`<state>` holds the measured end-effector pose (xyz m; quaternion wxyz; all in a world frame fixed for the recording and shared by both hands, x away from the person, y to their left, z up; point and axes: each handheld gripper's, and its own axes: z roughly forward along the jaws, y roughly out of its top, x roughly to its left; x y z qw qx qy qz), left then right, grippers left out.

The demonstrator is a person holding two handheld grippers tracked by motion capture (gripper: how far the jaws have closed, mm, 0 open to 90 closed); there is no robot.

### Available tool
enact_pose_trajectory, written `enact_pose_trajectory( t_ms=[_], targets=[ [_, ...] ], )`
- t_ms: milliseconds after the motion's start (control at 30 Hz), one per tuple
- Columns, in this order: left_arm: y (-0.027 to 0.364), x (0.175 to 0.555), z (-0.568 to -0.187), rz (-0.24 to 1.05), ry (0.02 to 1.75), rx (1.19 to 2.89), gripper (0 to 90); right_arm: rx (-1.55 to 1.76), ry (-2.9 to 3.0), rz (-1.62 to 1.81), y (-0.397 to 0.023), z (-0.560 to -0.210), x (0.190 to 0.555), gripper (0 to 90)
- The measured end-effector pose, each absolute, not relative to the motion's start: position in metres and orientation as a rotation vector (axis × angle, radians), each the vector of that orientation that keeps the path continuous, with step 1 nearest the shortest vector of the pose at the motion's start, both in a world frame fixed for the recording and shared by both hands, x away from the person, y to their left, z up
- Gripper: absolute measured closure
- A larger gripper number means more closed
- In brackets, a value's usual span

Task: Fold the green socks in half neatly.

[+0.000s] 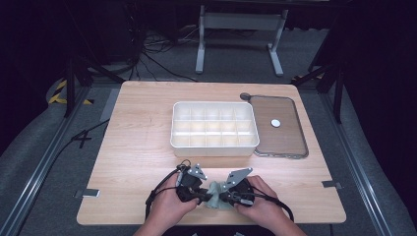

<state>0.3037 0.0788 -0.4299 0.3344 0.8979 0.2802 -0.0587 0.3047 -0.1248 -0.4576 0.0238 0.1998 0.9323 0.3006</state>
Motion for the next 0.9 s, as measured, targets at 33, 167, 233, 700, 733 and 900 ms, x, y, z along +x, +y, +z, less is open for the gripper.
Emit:
enact_pose_trajectory(
  t_ms=[33,167,233,700,733,900],
  targets=[
    [0.077,0.303,-0.429,-0.152,0.725,2.335,79.8,0.609,2.881,0.938,-0.123,-0.458,0.304,88.6],
    [0.071,0.301,-0.431,-0.154,0.696,2.338,79.6,0.603,2.867,0.975,-0.119,-0.46,0.302,88.4],
    [0.068,0.3,-0.431,-0.148,0.687,2.35,79.6,0.606,2.862,1.001,-0.118,-0.461,0.301,88.0],
    [0.077,0.306,-0.424,-0.176,0.792,2.386,79.8,0.763,2.882,0.911,-0.159,-0.453,0.314,84.5],
    [0.076,0.307,-0.424,-0.171,0.779,2.395,79.8,0.772,2.886,0.92,-0.157,-0.457,0.314,85.1],
    [0.063,0.308,-0.426,-0.164,0.759,2.365,79.0,0.78,2.873,0.974,-0.155,-0.46,0.312,86.7]
  ],
)
